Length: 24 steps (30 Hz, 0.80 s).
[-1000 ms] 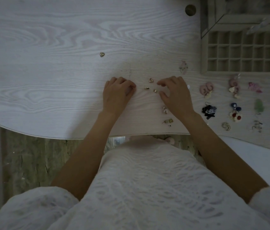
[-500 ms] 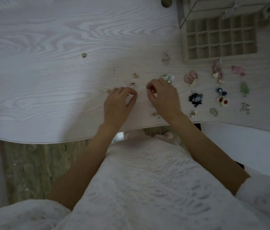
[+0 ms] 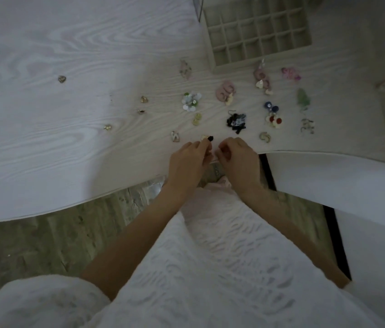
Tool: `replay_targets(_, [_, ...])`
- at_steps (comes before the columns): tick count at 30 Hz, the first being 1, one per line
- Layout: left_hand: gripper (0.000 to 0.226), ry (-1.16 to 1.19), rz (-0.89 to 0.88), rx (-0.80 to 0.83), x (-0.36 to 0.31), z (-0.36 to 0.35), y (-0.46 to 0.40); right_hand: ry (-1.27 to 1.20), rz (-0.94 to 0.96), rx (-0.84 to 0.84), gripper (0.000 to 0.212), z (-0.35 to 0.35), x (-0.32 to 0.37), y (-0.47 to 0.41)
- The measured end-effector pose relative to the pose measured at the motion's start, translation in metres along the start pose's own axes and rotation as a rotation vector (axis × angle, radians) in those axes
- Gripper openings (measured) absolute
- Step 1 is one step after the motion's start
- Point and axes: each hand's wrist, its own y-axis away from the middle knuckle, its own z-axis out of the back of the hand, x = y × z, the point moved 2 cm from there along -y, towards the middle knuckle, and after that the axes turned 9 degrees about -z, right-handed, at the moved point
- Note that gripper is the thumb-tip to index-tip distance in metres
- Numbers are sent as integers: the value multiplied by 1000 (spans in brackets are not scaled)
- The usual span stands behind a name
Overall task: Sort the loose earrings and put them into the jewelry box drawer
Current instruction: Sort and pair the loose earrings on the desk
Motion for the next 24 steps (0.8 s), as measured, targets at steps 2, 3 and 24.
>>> replay_targets(2, [18,27,32,-1,-1,-1,0,34,3,23,15,-2,-1,-1])
replay_targets(3, [18,48,47,5,0,-1,0,23,4,20,15,-3,-1,-1])
replay_targets(24, [14,178,85,36,-1,-6,0,-143,45,25,9,-8,-2,0])
